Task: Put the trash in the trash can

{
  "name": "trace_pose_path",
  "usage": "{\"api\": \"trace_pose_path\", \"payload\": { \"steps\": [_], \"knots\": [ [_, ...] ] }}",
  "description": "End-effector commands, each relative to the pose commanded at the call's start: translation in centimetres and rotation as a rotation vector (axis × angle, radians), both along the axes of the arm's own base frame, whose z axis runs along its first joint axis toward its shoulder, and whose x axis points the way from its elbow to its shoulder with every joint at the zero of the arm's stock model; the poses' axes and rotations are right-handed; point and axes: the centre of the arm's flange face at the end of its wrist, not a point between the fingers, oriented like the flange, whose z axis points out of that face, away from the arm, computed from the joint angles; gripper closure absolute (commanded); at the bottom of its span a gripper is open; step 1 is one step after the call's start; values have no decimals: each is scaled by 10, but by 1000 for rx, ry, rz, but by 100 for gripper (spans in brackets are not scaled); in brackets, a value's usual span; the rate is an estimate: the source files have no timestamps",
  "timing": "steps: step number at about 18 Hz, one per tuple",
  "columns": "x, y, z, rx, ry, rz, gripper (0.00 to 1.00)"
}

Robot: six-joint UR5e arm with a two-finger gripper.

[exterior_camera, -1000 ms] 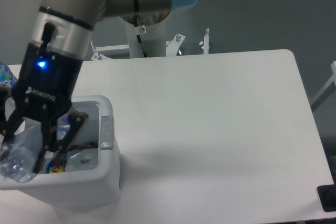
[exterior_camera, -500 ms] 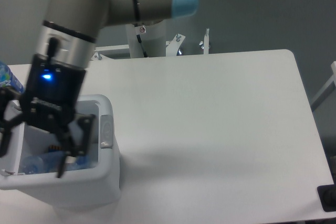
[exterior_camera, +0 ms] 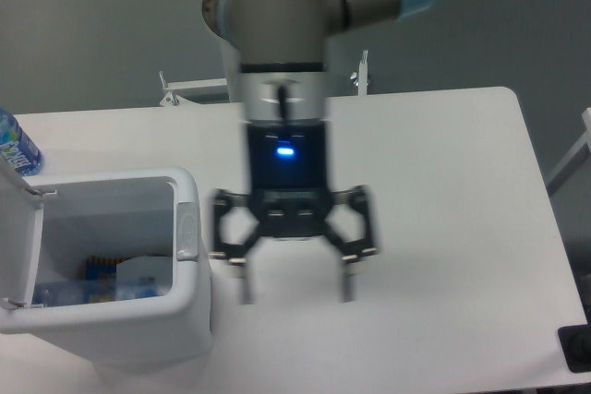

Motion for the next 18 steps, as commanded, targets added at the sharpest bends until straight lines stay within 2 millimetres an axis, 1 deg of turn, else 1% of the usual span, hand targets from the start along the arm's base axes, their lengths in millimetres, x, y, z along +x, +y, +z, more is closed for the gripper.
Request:
{"api": "trace_pose_path", "payload": {
  "steps": [2,3,6,7,10,11,12,13,16,18],
  "knots": [
    [-11,-14,-12,-99,19,-4,0],
    [-15,-22,-14,-163,37,-24,0],
    [-26,-50,-11,-370,94,-93,0],
    [-30,-57,-17,-424,81,-104,0],
    [-24,-83,-18,-561,49,-161,0],
    [-23,-93,-15,-597,64,-197,0],
    [-22,-100,-12,-625,70,-232,0],
    [-21,-106,-14,-647,57,-251,0],
    [-16,-115,-1,-642,64,-246,0],
    [-15,-119,3,-634,61,-242,0]
  ]
}}
